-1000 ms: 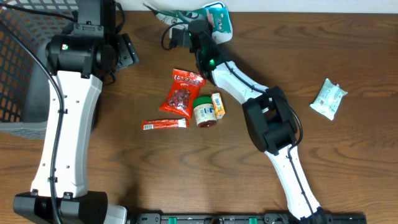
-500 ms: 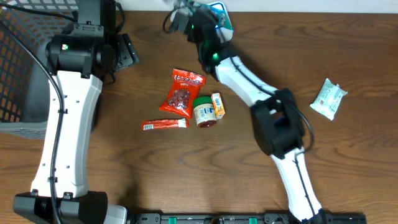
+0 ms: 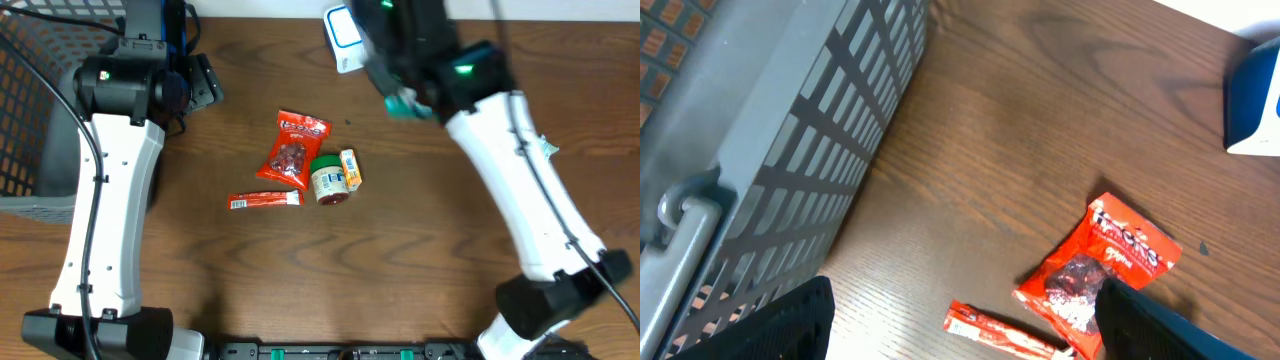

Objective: Scan the item barcode
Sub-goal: 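Carry the gloves pack right and lower it onto the table, then open the right gripper to release the gloves pack and lift, then move the right gripper to the small orange Kleenex box by the jar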

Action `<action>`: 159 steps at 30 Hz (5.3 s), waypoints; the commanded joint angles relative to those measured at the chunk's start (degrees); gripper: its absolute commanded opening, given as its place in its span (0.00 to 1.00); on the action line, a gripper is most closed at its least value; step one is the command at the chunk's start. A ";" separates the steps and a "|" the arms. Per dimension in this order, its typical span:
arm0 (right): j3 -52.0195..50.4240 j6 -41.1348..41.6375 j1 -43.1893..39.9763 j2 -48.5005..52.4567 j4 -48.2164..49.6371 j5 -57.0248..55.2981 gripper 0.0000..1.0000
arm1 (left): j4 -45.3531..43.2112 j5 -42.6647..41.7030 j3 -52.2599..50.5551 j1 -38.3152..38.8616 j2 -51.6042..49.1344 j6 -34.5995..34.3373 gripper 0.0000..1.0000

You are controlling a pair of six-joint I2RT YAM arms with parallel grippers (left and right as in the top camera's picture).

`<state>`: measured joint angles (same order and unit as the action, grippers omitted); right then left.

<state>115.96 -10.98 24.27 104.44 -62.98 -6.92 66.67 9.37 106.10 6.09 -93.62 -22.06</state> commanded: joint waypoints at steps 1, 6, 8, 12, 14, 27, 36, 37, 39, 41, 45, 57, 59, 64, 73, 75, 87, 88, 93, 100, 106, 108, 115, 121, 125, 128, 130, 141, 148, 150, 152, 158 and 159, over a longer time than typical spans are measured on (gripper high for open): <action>-0.87 10.95 -5.07 0.48 -9.94 11.61 0.01 | 0.15 0.52 0.35 -0.17 1.14 0.37 0.84; -9.94 10.91 -12.79 0.68 -11.89 19.41 0.01 | 0.17 0.52 0.35 -0.17 1.14 0.37 0.84; -15.17 10.91 -16.15 0.68 -8.35 22.12 0.01 | 0.17 0.52 0.35 -0.17 1.14 0.37 0.84; -25.33 6.16 -23.71 0.68 -1.27 32.68 0.01 | 0.15 0.52 0.35 -0.17 1.14 0.37 0.84; -30.03 5.55 -27.61 0.68 2.03 35.98 0.01 | 0.15 0.52 0.35 -0.17 1.14 0.37 0.84; -52.89 9.27 -44.94 0.68 24.87 35.91 0.01 | 0.17 0.52 0.35 -0.17 1.14 0.37 0.84; -52.57 14.01 -50.82 0.68 22.08 26.43 0.01 | 0.17 0.52 0.35 -0.17 1.14 0.37 0.84; -52.26 14.01 -51.23 0.68 21.31 24.81 0.01 | 0.17 0.52 0.35 -0.17 1.14 0.37 0.84; -51.43 14.23 -51.69 0.68 19.89 21.66 0.01 | 0.17 0.52 0.35 -0.17 1.14 0.37 0.84; -50.10 14.60 -51.71 0.66 18.18 18.82 0.02 | 0.15 0.52 0.35 -0.17 1.14 0.37 0.84; -45.86 16.15 -51.08 0.66 12.83 13.97 0.02 | 0.15 0.52 0.35 -0.17 1.14 0.37 0.84; -41.57 7.04 -42.82 0.68 9.94 18.97 0.02 | 0.15 0.52 0.35 -0.17 1.14 0.37 0.84; -41.72 7.06 -41.48 0.68 9.11 16.35 0.05 | 0.15 0.52 0.35 -0.17 1.14 0.37 0.84; -43.01 7.10 -39.93 0.68 9.25 9.68 0.17 | 0.15 0.52 0.35 -0.17 1.14 0.37 0.84; -44.54 7.06 -40.52 0.68 12.00 7.39 0.71 | 0.17 0.52 0.35 -0.17 1.14 0.37 0.84; -44.50 7.04 -40.33 0.68 12.90 7.08 0.77 | 0.15 0.52 0.35 -0.17 1.14 0.37 0.84; -44.46 7.85 -35.78 0.68 14.56 35.30 0.31 | 0.15 0.52 0.35 -0.17 1.14 0.37 0.84; -45.27 8.61 -34.56 0.68 15.34 33.53 0.29 | 0.15 0.52 0.35 -0.17 1.14 0.37 0.84; -51.63 15.19 -28.48 0.68 25.99 27.52 0.11 | 0.15 0.52 0.35 -0.17 1.14 0.37 0.84; -56.46 17.20 -23.91 0.68 33.57 11.96 0.08 | 0.17 0.52 0.35 -0.17 1.14 0.37 0.84; -56.96 17.16 -24.28 0.68 30.34 -4.22 0.08 | 0.15 0.52 0.35 -0.17 1.14 0.37 0.84; -56.96 17.16 -25.20 0.68 28.65 -8.76 0.06 | 0.15 0.52 0.35 -0.17 1.14 0.37 0.84; -56.94 16.50 -29.40 0.68 25.18 -14.25 0.05 | 0.17 0.52 0.35 -0.17 1.14 0.37 0.84; -56.19 16.48 -30.80 0.66 25.05 -8.44 0.08 | 0.15 0.52 0.35 -0.17 1.14 0.37 0.84; -53.81 16.44 -30.32 0.66 23.06 -2.38 0.11 | 0.15 0.52 0.35 -0.17 1.14 0.37 0.84; -50.73 16.04 -29.53 0.52 19.61 2.69 0.18 | 0.17 0.52 0.35 -0.17 1.14 0.37 0.84; -48.37 16.06 -28.81 0.26 16.72 6.25 0.25 | 0.15 0.52 0.35 -0.17 1.14 0.37 0.84; -42.64 14.38 -17.22 -0.09 16.13 32.48 0.50 | 0.17 0.52 0.35 -0.17 1.14 0.37 0.84; -31.69 20.72 -5.64 -0.09 12.41 20.70 0.57 | 0.15 0.52 0.35 -0.17 1.14 0.37 0.84; -29.00 22.82 -3.10 -0.09 12.46 16.65 0.59 | 0.17 0.52 0.35 -0.20 1.14 0.37 0.84; -28.26 25.27 -1.18 -0.09 13.20 13.27 0.61 | 0.17 0.52 0.35 -0.17 1.14 0.37 0.84; -30.49 28.35 1.95 1.66 14.16 11.47 0.60 | 0.15 0.52 0.35 -0.17 1.14 0.37 0.84; -31.28 28.48 2.43 2.08 14.82 11.52 0.59 | 0.17 0.52 0.35 -0.17 1.14 0.37 0.84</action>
<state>86.50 14.52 25.54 105.10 -48.80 7.31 66.65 9.37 106.10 6.09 -93.62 -22.06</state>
